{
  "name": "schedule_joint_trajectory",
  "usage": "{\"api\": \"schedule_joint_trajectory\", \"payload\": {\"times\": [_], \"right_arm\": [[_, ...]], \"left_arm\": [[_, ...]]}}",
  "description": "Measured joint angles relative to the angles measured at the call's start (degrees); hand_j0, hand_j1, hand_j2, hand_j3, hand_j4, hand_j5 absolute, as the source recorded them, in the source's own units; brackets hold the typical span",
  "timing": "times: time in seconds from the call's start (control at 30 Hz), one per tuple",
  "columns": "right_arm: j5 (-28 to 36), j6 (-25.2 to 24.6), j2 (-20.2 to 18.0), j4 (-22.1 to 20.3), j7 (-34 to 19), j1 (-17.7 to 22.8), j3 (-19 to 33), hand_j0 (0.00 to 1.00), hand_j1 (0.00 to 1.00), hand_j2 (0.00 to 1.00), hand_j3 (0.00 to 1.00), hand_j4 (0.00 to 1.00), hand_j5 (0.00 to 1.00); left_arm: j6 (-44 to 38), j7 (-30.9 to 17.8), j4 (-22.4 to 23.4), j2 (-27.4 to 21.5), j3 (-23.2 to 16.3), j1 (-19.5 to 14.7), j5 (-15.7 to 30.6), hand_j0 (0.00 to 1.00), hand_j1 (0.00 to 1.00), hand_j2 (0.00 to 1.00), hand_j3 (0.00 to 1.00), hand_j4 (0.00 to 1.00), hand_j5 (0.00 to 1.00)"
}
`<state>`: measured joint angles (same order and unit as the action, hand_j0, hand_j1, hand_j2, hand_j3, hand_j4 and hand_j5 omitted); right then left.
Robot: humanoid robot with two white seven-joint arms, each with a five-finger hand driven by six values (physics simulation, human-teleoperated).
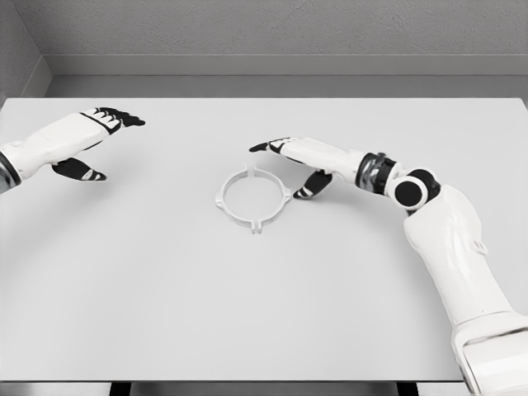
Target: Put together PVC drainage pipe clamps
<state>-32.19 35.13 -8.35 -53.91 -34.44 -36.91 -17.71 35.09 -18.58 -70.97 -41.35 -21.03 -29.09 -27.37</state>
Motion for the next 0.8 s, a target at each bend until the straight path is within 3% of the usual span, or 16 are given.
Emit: {"api": "schedule_joint_trajectory", "payload": {"times": [0.63, 0.73, 0.8], "right_arm": [[0.1, 0.0, 0.6, -0.2, -0.1, -0.4, 0.1, 0.97, 0.97, 0.97, 0.97, 0.97, 0.97], [2.2, 0.1, -4.4, -3.4, 0.0, 0.7, 3.0, 0.97, 0.97, 0.97, 0.97, 0.97, 0.97], [11.3, 0.2, -13.1, -10.2, 0.0, 3.9, 4.7, 0.97, 0.97, 0.97, 0.97, 0.97, 0.97]], "left_arm": [[0.0, 0.0, 0.2, -0.6, 0.0, 0.0, 0.4, 1.00, 1.00, 1.00, 1.00, 1.00, 1.00], [0.0, 0.0, 0.3, -0.9, 0.0, 0.0, 0.6, 1.00, 1.00, 1.00, 1.00, 1.00, 1.00], [0.0, 0.0, 0.3, -1.2, 0.0, 0.0, 0.7, 1.00, 1.00, 1.00, 1.00, 1.00, 1.00]]}}
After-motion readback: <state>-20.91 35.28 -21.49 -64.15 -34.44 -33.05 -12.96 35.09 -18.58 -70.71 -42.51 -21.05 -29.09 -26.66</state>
